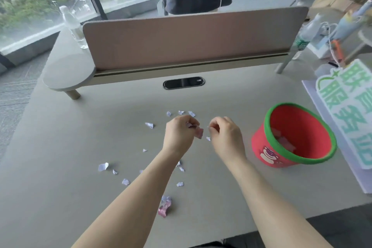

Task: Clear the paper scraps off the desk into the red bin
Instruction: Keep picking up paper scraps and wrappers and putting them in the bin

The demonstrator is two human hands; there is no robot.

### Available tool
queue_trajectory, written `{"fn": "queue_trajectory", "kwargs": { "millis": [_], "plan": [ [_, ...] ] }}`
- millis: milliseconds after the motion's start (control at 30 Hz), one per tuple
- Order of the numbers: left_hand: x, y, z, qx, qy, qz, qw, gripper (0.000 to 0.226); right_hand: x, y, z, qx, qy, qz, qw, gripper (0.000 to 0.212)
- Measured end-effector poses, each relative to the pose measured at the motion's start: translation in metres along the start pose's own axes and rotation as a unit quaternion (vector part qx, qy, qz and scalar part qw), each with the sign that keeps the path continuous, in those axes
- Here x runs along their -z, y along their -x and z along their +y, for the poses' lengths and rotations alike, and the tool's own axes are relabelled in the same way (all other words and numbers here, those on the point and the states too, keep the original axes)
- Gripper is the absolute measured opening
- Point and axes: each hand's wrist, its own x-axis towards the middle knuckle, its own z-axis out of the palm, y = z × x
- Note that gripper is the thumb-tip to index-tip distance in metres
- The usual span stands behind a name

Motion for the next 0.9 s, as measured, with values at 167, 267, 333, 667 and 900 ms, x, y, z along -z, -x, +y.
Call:
{"fn": "queue_trajectory", "kwargs": {
  "millis": [167,267,333,667,900],
  "plan": [
    [-0.051,-0.002,0.052,-0.062,0.006,-0.052,0.997,0.014,0.057,-0.011,0.033,-0.025,0.008,0.086,0.996,0.009],
    [-0.081,-0.003,0.075,-0.085,-0.003,-0.075,0.994,0.014,0.088,-0.01,0.055,-0.038,0.006,0.124,0.992,0.008],
    [-0.1,-0.003,0.088,-0.101,-0.012,-0.083,0.991,0.017,0.105,-0.01,0.068,-0.051,0.012,0.14,0.989,0.008],
    [-0.173,-0.001,0.125,-0.17,-0.071,-0.104,0.977,0.018,0.153,-0.005,0.125,-0.133,0.056,0.126,0.981,0.006],
    [-0.201,-0.003,0.124,-0.171,-0.111,-0.124,0.971,0.016,0.16,-0.003,0.146,-0.162,0.07,0.101,0.979,0.004]
  ]
}}
